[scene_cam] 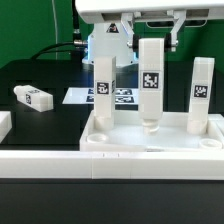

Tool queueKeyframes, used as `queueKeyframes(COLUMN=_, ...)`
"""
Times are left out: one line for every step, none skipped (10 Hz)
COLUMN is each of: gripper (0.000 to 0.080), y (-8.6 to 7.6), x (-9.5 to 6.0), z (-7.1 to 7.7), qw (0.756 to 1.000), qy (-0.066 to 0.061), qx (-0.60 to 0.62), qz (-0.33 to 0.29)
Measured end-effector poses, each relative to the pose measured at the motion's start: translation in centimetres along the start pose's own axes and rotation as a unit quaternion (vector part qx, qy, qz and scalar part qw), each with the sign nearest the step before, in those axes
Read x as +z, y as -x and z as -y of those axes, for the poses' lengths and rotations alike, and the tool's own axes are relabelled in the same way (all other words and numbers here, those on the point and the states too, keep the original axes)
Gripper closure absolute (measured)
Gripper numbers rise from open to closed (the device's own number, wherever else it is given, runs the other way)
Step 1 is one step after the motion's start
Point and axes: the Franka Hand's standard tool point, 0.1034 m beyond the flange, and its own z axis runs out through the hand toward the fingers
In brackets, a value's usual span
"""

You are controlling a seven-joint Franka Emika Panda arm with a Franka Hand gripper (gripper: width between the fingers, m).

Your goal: Assemble desk

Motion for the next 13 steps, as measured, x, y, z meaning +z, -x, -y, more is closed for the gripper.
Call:
queueKeyframes(gripper=0.0509, y=0.4, x=-0.1, z=1.2, qw=1.0, qy=-0.006, qx=-0.026, qz=0.001)
queueKeyframes(gripper=0.0509, y=0.8, x=-0.2, z=2.8, qw=0.999, qy=-0.014, qx=-0.042, qz=0.002)
queueKeyframes(gripper=0.0509, y=1.2, x=-0.4, z=4.1, qw=0.999, qy=-0.02, qx=-0.05, qz=0.003)
queueKeyframes(gripper=0.0509, y=1.5, x=-0.4, z=4.9, qw=0.998, qy=-0.024, qx=-0.05, qz=0.004)
queueKeyframes(gripper=0.0509, y=1.6, x=-0.4, z=4.9, qw=0.998, qy=-0.023, qx=-0.052, qz=0.004)
queueKeyframes(gripper=0.0509, y=1.6, x=-0.4, z=4.9, qw=0.998, qy=-0.023, qx=-0.051, qz=0.004)
queueKeyframes(gripper=0.0509, y=1.6, x=-0.4, z=4.9, qw=0.998, qy=-0.023, qx=-0.052, qz=0.005)
queueKeyframes(gripper=0.0509, y=1.8, x=-0.3, z=5.1, qw=0.998, qy=-0.024, qx=-0.058, qz=0.005)
queueKeyframes(gripper=0.0509, y=2.4, x=-0.2, z=6.1, qw=0.997, qy=-0.027, qx=-0.077, qz=0.009)
queueKeyframes(gripper=0.0509, y=3.2, x=0.0, z=7.2, qw=0.995, qy=-0.031, qx=-0.092, qz=0.025)
queueKeyframes(gripper=0.0509, y=3.5, x=0.0, z=8.0, qw=0.994, qy=-0.034, qx=-0.096, qz=0.039)
queueKeyframes(gripper=0.0509, y=3.3, x=0.0, z=7.7, qw=0.994, qy=-0.033, qx=-0.094, qz=0.035)
queueKeyframes(gripper=0.0509, y=3.4, x=0.1, z=7.7, qw=0.994, qy=-0.032, qx=-0.094, qz=0.036)
